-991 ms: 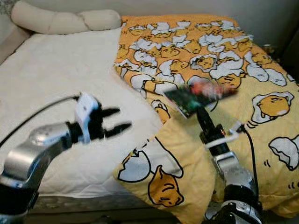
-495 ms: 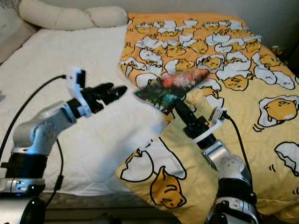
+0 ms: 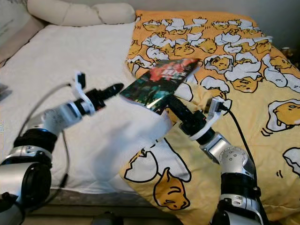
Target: Clean up the room
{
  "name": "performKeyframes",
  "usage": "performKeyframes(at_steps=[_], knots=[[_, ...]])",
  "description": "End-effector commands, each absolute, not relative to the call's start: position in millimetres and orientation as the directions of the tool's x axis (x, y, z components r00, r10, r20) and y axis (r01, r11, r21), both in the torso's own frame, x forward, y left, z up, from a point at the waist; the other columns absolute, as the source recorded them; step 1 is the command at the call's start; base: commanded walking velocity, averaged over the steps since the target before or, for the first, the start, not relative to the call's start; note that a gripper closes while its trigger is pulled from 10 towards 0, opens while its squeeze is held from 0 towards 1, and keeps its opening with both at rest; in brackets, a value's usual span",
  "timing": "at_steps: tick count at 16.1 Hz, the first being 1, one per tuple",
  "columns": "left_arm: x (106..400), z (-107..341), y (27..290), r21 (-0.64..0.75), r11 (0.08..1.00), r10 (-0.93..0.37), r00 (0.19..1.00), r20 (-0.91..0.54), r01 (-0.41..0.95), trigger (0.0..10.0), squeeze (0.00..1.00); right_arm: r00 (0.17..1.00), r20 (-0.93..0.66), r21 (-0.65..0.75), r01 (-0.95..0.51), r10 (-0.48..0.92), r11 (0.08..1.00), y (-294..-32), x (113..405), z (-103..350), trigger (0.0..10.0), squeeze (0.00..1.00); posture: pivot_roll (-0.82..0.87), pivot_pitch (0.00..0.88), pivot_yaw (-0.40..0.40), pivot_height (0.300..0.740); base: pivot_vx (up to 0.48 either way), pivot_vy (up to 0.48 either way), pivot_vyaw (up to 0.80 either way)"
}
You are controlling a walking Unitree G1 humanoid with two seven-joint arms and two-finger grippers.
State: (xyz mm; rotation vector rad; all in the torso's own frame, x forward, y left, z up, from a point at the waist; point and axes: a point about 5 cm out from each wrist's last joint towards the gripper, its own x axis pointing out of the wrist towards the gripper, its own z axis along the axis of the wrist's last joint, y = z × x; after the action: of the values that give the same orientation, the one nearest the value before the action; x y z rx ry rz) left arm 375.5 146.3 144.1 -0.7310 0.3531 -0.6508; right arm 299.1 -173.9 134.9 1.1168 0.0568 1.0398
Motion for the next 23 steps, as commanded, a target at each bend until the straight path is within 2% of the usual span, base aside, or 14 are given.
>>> performKeyframes(at_steps=[1,3,4,6,8,11,13,14,15,16,19,23], knots=[[379.2,153.1,142.9,-0.723,0.531,-0.672,0.74,-0.041,0.442,10.0,0.0,0.506,0.49,0.716,-0.698,0.71,0.003,-172.9,296.7,144.5,0.0,0.0,0.04,0.0,0.049,0.74,0.0,0.0,0.0],[380.2,151.3,140.2,-0.774,0.476,-0.673,0.739,-0.015,0.418,10.0,0.0,0.489,0.486,0.715,-0.699,0.725,-0.008,-171.3,294.5,144.3,0.0,0.0,0.04,0.0,0.052,0.74,0.0,0.0,0.0],[381.2,157.8,139.8,-0.832,0.375,-0.673,0.738,0.059,0.408,10.0,0.0,0.483,0.48,0.717,-0.697,0.732,-0.011,-170.2,293.3,143.6,0.0,0.0,0.04,0.0,0.054,0.74,0.0,0.0,0.0],[379.8,162.9,138.3,-0.865,0.274,-0.696,0.707,0.123,0.42,10.0,0.0,0.478,0.48,0.718,-0.696,0.736,-0.015,-168.6,292.4,144.0,0.0,0.0,0.04,0.0,0.054,0.74,0.0,0.0,0.0],[373.4,156.2,129.4,-0.863,0.253,-0.766,0.635,0.098,0.438,10.0,0.0,0.468,0.484,0.716,-0.697,0.739,-0.028,-165.2,292.7,144.4,0.0,0.0,0.05,0.0,0.052,0.74,0.0,0.0,0.0],[370.2,151.5,124.8,-0.866,0.241,-0.795,0.601,0.084,0.439,10.0,0.0,0.46,0.484,0.717,-0.696,0.745,-0.036,-162.7,292.5,143.9,0.0,0.0,0.05,0.0,0.052,0.74,0.0,0.0,0.0],[366.3,144.5,120.3,-0.853,0.269,-0.827,0.562,0.033,0.446,10.0,0.0,0.458,0.481,0.719,-0.694,0.748,-0.038,-161.8,292.6,143.0,0.0,0.0,0.05,0.0,0.052,0.74,0.0,0.0,0.0],[366.1,143.9,120.8,-0.854,0.268,-0.826,0.563,0.035,0.446,9.4,0.0,0.458,0.478,0.72,-0.693,0.749,-0.036,-161.4,292.8,142.8,0.0,0.0,0.05,0.0,0.053,0.74,0.0,0.0,0.0],[366.8,146.2,122.5,-0.858,0.246,-0.819,0.57,0.065,0.451,1.1,0.0,0.459,0.475,0.721,-0.692,0.751,-0.033,-161.3,293.0,142.6,0.0,0.0,0.05,0.0,0.053,0.74,0.0,0.0,0.0],[367.5,150.8,123.6,-0.855,0.217,-0.818,0.566,0.104,0.471,0.0,0.0,0.461,0.47,0.723,-0.69,0.753,-0.029,-161.6,293.1,141.8,0.0,0.0,0.05,0.0,0.051,0.74,0.0,0.0,0.0],[364.3,156.3,122.4,-0.845,0.141,-0.848,0.504,0.165,0.515,0.0,0.0,0.461,0.463,0.726,-0.687,0.757,-0.025,-161.8,292.5,140.3,0.0,0.0,0.05,0.0,0.051,0.74,0.0,0.0,0.0],[361.1,153.0,122.3,-0.834,0.134,-0.865,0.473,0.165,0.536,0.0,0.0,0.459,0.457,0.725,-0.688,0.762,-0.02,-161.2,292.8,140.4,0.0,0.0,0.05,0.0,0.053,0.74,0.0,0.0,0.0]])
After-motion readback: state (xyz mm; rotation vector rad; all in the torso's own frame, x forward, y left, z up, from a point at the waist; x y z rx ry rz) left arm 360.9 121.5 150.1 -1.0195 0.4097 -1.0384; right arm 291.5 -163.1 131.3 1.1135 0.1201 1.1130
